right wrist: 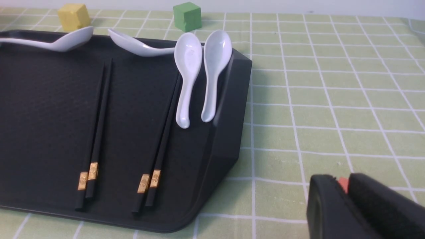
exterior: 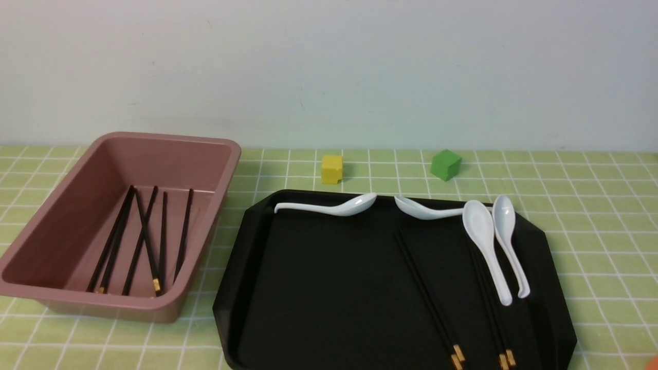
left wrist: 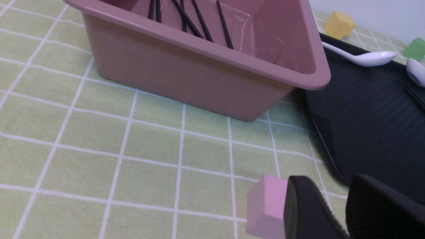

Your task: On green tablecloth take chopsticks from black tray and put them in box.

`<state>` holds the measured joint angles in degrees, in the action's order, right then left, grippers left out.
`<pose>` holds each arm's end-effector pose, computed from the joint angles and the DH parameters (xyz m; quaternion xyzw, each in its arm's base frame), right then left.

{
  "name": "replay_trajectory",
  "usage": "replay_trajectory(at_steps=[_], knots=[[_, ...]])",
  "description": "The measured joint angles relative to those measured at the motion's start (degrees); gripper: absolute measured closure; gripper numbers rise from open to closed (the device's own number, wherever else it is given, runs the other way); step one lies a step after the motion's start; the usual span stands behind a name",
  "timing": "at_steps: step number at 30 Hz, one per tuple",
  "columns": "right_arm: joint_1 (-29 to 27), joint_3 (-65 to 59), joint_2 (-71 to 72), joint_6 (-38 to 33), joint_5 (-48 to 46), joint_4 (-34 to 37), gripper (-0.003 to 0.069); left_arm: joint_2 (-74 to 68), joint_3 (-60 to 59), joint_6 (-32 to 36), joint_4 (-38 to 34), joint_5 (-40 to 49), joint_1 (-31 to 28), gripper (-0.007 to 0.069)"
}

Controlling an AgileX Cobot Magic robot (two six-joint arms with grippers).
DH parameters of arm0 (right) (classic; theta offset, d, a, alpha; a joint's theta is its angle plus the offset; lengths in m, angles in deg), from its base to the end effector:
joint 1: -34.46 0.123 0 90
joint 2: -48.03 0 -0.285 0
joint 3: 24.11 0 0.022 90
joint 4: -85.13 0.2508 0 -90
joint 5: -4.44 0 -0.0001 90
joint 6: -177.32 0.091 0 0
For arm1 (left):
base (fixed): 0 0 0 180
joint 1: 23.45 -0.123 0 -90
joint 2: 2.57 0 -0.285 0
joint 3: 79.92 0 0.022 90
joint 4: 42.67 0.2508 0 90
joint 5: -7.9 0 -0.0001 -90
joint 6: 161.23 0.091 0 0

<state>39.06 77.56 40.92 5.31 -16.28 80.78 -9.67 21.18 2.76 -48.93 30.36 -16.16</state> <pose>0.0528 0.0018 0.1748 0.0033 0.7992 0.0340 0.6002 0.0512 -0.0104 0.1690 -0.0903 0.8056 -0.1633 0.5623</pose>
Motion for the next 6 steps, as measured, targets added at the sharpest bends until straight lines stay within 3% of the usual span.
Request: replay_trajectory(at_steps=[6], knots=[[0.0, 0.0, 0.0, 0.0, 0.0, 0.0, 0.0533, 0.0, 0.0, 0.0, 0.0, 0.0, 0.0, 0.0406]])
